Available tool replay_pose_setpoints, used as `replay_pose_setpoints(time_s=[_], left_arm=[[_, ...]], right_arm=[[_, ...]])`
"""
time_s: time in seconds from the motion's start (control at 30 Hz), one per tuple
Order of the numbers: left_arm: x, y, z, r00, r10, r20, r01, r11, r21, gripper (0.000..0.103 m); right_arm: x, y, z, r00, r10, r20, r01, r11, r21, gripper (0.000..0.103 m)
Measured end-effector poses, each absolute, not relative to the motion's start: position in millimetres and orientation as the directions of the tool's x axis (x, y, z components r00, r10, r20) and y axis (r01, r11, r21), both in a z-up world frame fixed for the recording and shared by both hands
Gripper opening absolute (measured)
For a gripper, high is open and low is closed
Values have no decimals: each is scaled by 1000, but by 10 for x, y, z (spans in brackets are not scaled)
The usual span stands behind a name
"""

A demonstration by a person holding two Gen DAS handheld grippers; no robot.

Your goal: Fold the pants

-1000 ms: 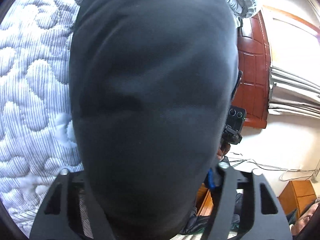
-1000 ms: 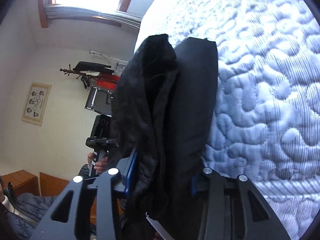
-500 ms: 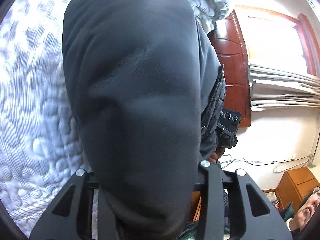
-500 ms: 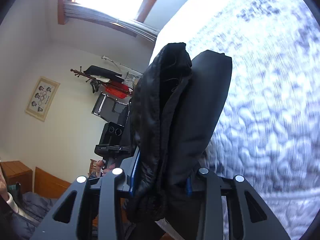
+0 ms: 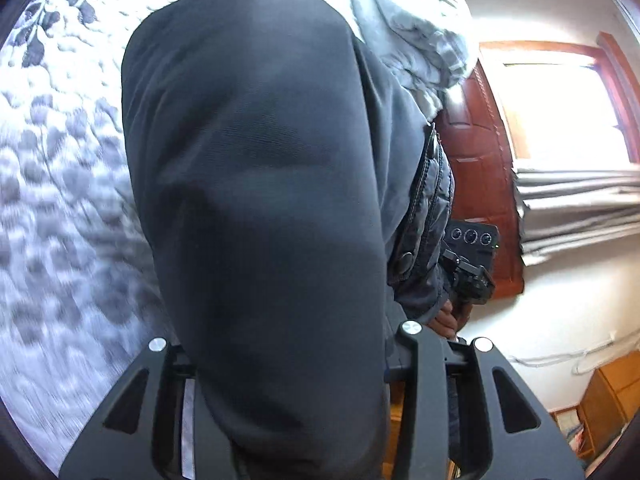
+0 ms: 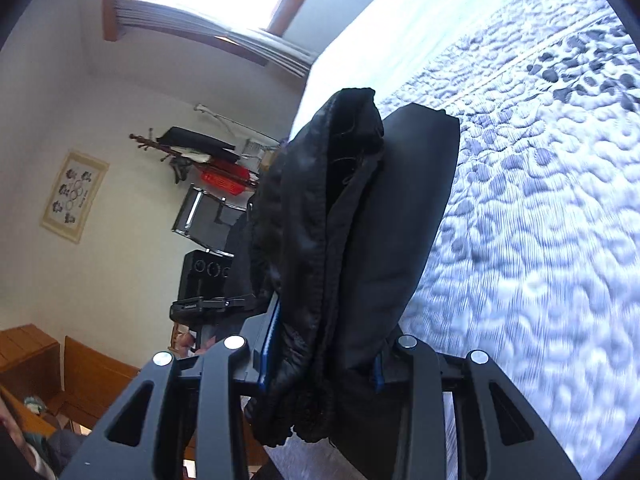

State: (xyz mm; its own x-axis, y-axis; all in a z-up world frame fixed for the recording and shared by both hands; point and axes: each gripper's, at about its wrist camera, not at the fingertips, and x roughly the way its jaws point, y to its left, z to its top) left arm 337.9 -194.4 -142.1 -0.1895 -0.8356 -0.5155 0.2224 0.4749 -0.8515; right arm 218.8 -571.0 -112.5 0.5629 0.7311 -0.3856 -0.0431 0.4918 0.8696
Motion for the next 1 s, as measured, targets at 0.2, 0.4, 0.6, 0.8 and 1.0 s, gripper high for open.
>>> replay_pose_setpoints(time_s=[0.2,0.4,0.6,0.8,1.0], left_arm=[[3718,-1931,-1715,-191,-800,-569,186,540,-821,40],[3724,-1885,-1868,-182,-805,-565,210,530,-822,61],[3680,-1838,-1971,-142,-798,-586,207,555,-806,89],[3561,-1520,-1849,0,-737,-676,220,659,-719,99],[3077,-1484,-1357,247,-533,-809,317,834,-452,99]], right_arm=[[2491,-5738,-1495,522,733,-436,35,493,870,38],[2420,-5844,-1764,527,733,-431,81,461,883,57],[2268,-5931,-1890,567,721,-398,111,412,904,75],[1829,-6005,-1723,618,629,-471,129,510,850,76],[1397,-5653,-1267,625,409,-665,193,744,640,80]])
